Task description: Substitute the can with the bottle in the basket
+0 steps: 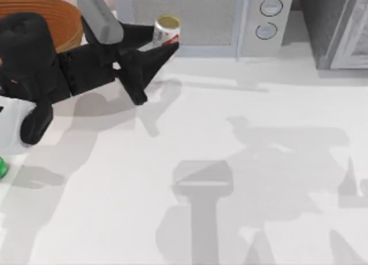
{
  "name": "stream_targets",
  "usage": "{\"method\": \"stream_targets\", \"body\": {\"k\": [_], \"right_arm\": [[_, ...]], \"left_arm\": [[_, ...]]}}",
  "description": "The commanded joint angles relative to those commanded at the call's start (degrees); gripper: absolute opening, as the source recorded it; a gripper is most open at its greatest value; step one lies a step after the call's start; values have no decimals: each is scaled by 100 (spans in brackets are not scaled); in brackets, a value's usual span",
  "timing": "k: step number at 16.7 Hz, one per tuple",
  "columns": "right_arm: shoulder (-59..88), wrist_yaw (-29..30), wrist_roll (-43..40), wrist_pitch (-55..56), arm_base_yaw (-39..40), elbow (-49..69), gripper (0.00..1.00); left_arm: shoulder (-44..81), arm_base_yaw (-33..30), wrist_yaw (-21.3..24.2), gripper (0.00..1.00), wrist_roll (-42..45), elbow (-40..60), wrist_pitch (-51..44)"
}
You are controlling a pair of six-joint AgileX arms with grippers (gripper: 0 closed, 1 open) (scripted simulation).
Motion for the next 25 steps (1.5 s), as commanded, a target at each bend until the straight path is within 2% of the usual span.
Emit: {"method": "stream_targets", "body": {"k": [6, 10, 14, 20, 25], "right_arm": [[0, 0, 0, 0, 0, 0, 100], [0, 0, 0, 0, 0, 0, 100], [0, 0, 0, 0, 0, 0, 100], [0, 0, 0, 0, 0, 0, 100], [0, 0, 0, 0, 0, 0, 100]], "left_arm": [[2543, -443, 1207, 0, -1, 1217, 1401], [3739, -652, 1770, 0, -12, 1762, 2025], [4359, -759, 2061, 0, -22, 2031, 2333], [4416, -769, 2088, 0, -23, 2054, 2360], [4416, -769, 2088, 38, -23, 2054, 2360]]}}
